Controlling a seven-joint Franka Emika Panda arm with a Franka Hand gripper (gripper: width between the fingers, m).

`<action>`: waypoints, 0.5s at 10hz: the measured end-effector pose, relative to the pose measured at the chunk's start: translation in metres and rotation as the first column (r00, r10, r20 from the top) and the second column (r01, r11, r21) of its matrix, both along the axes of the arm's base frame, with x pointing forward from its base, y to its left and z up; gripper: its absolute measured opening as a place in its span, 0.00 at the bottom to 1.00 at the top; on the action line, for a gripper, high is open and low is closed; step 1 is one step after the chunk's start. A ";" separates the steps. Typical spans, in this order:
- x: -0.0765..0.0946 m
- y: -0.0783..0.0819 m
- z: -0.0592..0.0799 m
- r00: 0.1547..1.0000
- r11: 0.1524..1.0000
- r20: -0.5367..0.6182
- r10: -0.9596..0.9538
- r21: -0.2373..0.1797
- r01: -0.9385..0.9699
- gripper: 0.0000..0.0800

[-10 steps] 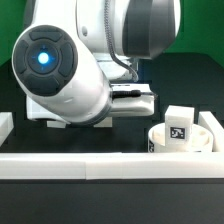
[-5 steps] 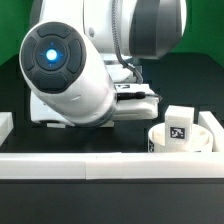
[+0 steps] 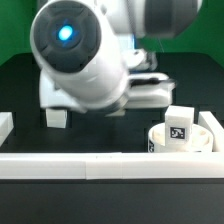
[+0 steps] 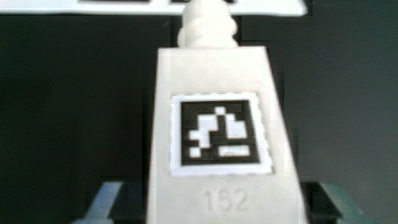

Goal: Assemble stool

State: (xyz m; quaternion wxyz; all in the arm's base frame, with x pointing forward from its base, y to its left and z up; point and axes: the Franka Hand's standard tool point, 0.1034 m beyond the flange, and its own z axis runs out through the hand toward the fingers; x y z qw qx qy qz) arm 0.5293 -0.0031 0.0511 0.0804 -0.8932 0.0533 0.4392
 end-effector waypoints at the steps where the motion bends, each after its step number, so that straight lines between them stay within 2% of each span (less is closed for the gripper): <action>1: 0.009 0.014 0.014 0.999 0.999 0.020 -0.032 -0.025 0.033 0.42; 2: 0.014 0.017 0.020 0.999 0.999 0.037 -0.033 -0.030 0.034 0.42; 3: 0.011 0.014 0.015 0.999 0.999 0.031 -0.036 -0.029 0.036 0.42; 5: 0.018 0.014 0.013 0.997 0.999 0.073 -0.040 -0.035 0.042 0.42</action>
Offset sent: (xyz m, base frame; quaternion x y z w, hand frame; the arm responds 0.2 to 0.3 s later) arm 0.0000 0.0000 0.0000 0.0000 0.0650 0.0000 0.9979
